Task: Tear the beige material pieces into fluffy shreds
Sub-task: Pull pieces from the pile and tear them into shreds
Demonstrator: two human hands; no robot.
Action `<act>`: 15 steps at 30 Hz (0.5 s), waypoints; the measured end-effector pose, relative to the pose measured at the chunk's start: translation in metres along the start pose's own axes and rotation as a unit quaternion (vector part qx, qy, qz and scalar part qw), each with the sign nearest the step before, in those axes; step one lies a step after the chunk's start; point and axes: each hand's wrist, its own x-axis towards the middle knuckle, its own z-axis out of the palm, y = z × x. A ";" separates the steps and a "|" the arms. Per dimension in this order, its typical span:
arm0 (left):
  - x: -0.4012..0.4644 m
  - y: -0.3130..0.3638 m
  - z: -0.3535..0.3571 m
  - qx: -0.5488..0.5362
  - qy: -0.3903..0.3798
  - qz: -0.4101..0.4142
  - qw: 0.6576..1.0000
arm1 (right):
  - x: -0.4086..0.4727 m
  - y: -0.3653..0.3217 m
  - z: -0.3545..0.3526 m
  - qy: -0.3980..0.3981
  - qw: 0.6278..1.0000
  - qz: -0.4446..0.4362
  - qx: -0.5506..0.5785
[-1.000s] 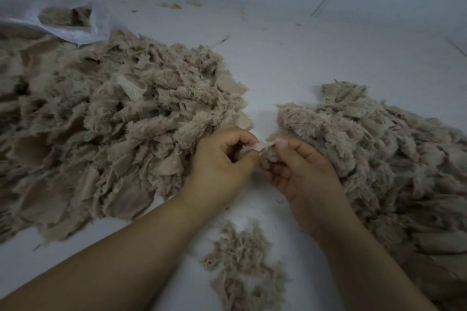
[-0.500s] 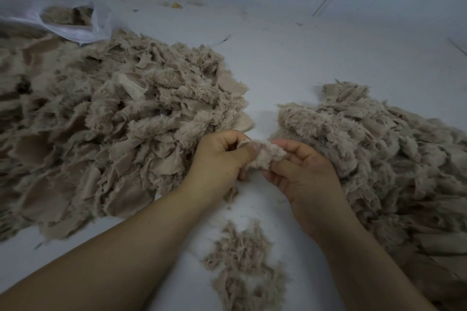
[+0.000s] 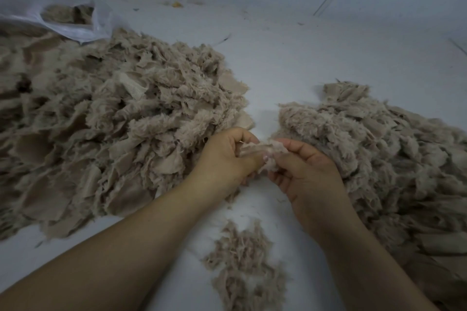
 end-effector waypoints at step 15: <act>0.007 0.012 -0.020 0.023 -0.128 -0.059 0.990 | -0.007 -0.007 0.006 0.043 0.999 -0.005 -0.015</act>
